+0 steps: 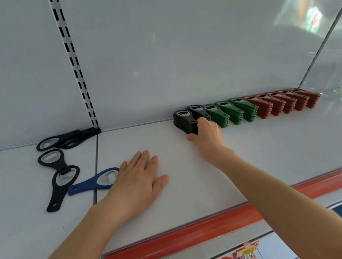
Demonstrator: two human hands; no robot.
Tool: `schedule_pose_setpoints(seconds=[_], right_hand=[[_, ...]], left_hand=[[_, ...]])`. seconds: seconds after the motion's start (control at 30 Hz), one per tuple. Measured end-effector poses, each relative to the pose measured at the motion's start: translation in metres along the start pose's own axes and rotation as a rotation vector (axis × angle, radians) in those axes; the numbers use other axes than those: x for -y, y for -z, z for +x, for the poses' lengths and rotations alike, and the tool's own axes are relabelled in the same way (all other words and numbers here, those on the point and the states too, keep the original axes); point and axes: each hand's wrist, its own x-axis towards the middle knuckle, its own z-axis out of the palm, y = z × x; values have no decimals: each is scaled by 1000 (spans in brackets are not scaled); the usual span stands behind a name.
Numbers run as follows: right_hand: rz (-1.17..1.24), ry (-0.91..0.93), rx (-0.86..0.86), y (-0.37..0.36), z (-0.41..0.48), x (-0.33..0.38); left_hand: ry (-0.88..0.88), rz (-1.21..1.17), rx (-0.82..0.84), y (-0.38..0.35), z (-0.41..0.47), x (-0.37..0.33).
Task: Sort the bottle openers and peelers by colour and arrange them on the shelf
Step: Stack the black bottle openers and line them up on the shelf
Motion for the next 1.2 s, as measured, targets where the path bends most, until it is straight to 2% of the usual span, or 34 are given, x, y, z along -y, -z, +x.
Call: schedule_pose_setpoints(seconds=[0.4,0.63,0.77,1.2], right_hand=[[-71,11,-46,-6,9,4],[29,4,-55,-4,9,-1],[38,53,-119,3,11,-2],[94,111,-161,1,13,-5]], left_hand=[[0,-12,0,-2,0,1],[3,-22,-3,-1,-1,0],[3,-35,-6,-2,-1,1],[5,-34,-11,-4,0,2]])
